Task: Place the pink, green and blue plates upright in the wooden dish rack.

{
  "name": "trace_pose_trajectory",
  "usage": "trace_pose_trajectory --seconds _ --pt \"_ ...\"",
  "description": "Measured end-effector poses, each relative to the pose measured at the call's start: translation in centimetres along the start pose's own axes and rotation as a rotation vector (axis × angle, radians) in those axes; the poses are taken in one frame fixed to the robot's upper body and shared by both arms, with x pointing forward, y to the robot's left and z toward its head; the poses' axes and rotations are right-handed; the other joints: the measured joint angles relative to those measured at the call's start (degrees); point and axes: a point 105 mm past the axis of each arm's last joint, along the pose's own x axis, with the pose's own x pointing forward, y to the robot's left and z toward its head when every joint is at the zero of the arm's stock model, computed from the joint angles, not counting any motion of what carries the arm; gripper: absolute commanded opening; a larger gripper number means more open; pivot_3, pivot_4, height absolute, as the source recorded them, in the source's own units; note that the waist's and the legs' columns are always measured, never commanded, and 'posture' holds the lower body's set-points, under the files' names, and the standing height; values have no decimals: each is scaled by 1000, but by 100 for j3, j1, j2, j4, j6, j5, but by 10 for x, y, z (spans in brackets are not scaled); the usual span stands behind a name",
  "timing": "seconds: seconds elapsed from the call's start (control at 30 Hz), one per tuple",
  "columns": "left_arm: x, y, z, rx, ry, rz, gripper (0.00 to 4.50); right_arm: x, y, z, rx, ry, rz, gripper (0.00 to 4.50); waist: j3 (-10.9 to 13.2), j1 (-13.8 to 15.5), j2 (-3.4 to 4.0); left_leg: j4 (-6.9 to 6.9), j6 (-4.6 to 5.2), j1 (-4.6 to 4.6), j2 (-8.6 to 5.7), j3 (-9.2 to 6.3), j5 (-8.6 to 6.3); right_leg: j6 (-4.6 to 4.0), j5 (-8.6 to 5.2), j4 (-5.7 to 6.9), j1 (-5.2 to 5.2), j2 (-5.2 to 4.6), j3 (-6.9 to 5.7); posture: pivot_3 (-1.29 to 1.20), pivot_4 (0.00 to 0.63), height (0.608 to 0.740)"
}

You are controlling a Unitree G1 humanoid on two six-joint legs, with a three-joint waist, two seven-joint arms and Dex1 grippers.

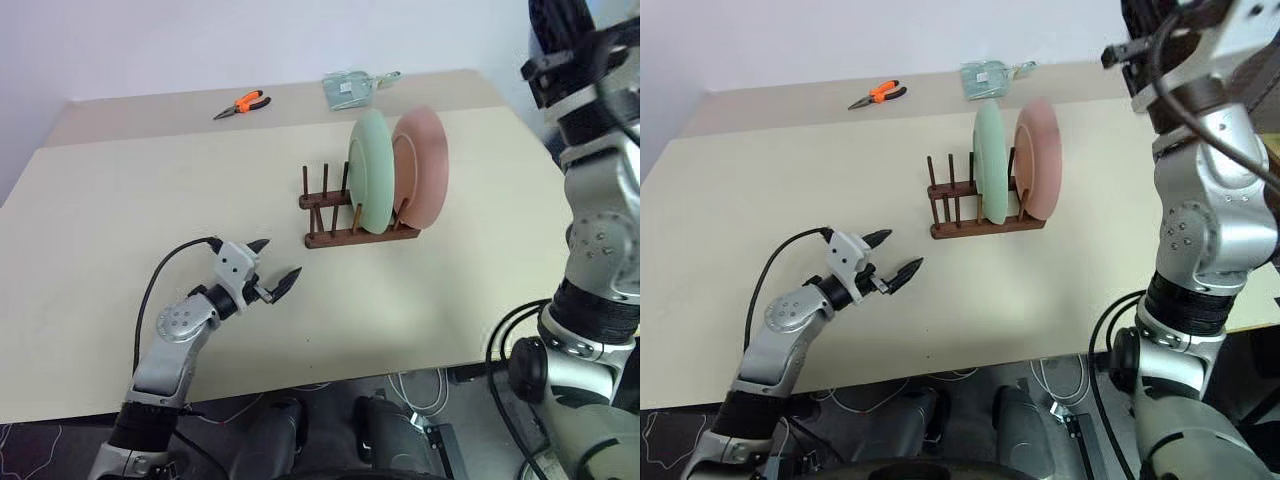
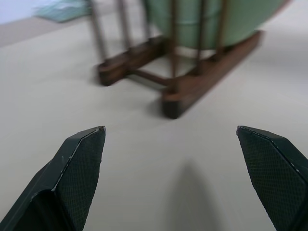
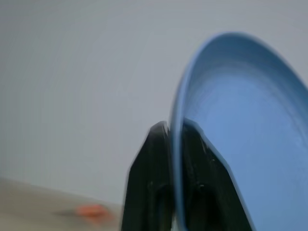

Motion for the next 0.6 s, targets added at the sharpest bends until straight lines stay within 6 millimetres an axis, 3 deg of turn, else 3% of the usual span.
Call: trace_pose_trajectory --seconds 0.2,0.27,0.37,0.6 --pt "-12 11 -15 -12 33 58 4500 7 80 -13 698 -26 318 39 3 -74 7 -11 0 0 1 3 0 -2 -1 15 -17 0 7 0 150 740" --pt "-13 11 -16 -8 35 54 4500 13 99 -27 816 32 342 39 1 -124 6 -8 -1 0 1 4 1 -2 -1 25 -20 0 6 0 150 740" --pt "-14 13 -15 -6 31 60 4500 18 107 -50 897 127 306 39 0 -125 4 -2 -1 1 -3 4 1 -1 0 21 -15 -2 5 0 150 740" --pt "-17 7 -17 -21 28 63 4500 14 100 -110 913 323 121 39 1 -145 6 -8 -1 0 -3 5 1 -1 0 23 -21 0 6 0 150 740"
